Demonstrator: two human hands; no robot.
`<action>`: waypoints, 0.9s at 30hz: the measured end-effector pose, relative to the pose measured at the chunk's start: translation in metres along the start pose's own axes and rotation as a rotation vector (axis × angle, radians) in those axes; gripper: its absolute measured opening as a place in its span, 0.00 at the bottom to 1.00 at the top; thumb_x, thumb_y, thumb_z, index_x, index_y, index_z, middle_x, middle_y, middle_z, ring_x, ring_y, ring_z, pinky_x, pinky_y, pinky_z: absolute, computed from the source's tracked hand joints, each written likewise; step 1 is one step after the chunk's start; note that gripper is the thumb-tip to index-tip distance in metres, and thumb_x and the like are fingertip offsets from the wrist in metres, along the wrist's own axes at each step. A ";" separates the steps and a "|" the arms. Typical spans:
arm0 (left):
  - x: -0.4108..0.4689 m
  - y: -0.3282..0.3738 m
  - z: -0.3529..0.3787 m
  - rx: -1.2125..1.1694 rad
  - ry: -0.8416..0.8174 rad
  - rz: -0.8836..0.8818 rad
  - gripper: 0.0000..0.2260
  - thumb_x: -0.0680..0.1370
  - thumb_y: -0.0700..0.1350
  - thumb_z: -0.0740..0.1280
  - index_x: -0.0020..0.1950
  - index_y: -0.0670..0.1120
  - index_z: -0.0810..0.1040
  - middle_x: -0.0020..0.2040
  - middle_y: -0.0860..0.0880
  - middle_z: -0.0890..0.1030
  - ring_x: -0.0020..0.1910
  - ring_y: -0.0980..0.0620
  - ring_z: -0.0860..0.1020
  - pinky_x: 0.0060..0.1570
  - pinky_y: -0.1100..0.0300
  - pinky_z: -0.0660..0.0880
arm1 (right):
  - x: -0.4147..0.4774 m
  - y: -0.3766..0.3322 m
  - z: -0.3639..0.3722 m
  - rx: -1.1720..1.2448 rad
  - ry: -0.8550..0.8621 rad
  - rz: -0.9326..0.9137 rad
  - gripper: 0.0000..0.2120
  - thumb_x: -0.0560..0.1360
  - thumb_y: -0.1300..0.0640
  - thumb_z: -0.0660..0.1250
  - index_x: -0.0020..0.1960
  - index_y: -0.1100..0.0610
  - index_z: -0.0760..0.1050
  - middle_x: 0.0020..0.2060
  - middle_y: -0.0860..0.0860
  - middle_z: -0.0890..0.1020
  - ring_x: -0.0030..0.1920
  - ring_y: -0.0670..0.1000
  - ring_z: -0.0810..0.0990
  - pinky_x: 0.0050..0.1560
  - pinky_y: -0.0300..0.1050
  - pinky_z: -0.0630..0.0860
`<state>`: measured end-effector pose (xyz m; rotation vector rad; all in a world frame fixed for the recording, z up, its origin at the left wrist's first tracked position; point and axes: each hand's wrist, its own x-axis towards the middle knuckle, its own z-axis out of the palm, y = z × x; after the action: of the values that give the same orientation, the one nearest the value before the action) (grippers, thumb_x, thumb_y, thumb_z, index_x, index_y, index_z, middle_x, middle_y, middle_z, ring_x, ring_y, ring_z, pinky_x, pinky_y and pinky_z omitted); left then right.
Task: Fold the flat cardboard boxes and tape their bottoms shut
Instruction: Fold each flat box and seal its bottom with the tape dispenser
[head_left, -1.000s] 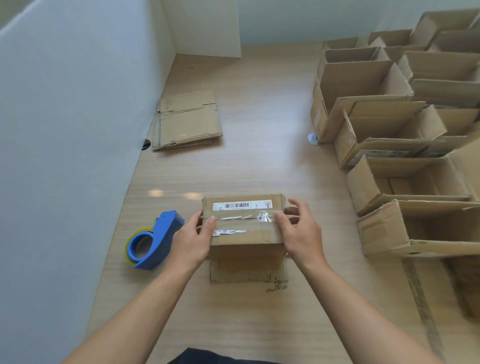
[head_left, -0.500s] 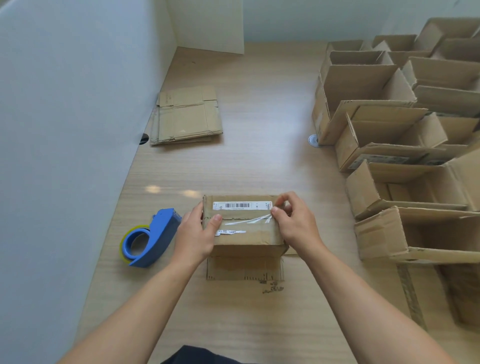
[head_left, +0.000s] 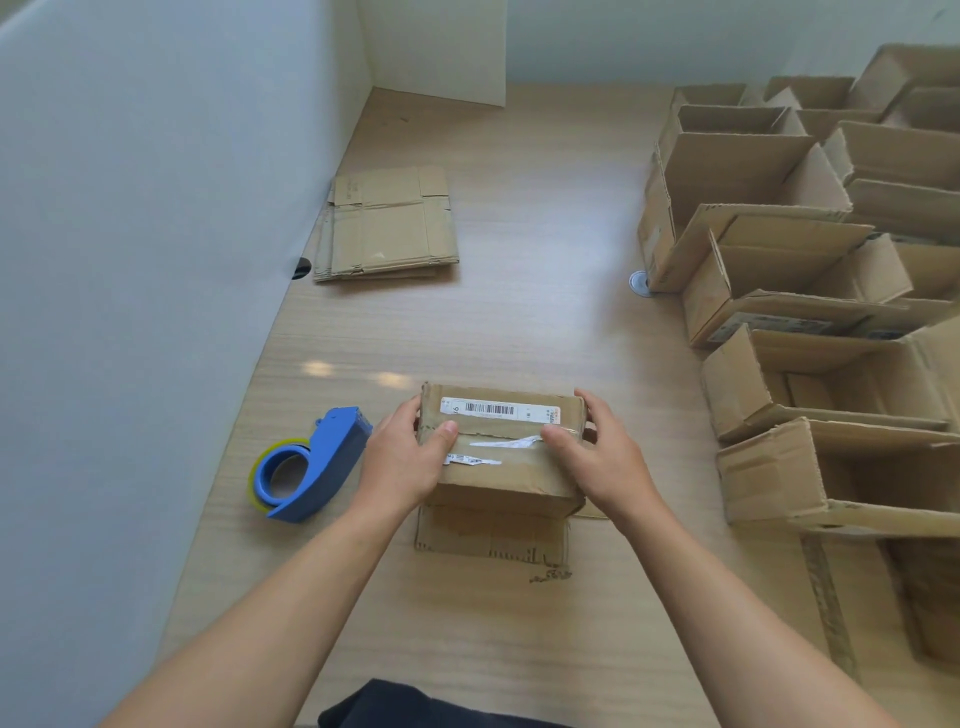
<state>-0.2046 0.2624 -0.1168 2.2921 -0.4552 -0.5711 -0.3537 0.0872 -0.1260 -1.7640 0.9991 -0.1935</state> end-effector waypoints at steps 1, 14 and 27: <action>-0.001 0.002 0.001 -0.013 -0.004 -0.022 0.19 0.78 0.54 0.67 0.68 0.51 0.73 0.59 0.52 0.79 0.59 0.51 0.76 0.57 0.54 0.72 | -0.001 0.001 0.002 0.017 0.016 0.002 0.27 0.75 0.48 0.72 0.72 0.48 0.69 0.62 0.46 0.76 0.59 0.49 0.77 0.62 0.47 0.74; -0.009 0.015 0.016 0.022 0.007 -0.106 0.31 0.74 0.62 0.69 0.71 0.49 0.66 0.62 0.49 0.78 0.63 0.44 0.75 0.61 0.49 0.73 | -0.006 -0.018 0.025 -0.147 0.058 0.090 0.48 0.68 0.42 0.76 0.79 0.54 0.55 0.72 0.52 0.68 0.71 0.55 0.68 0.70 0.48 0.66; 0.003 0.001 -0.007 -0.127 -0.092 -0.040 0.06 0.81 0.49 0.63 0.53 0.52 0.80 0.43 0.52 0.85 0.45 0.48 0.82 0.49 0.47 0.79 | 0.002 -0.003 0.007 0.283 0.003 0.134 0.28 0.79 0.58 0.68 0.77 0.50 0.64 0.66 0.45 0.77 0.62 0.44 0.77 0.66 0.44 0.73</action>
<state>-0.1987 0.2641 -0.1130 2.1646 -0.4058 -0.7078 -0.3470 0.0911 -0.1274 -1.4365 1.0346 -0.2405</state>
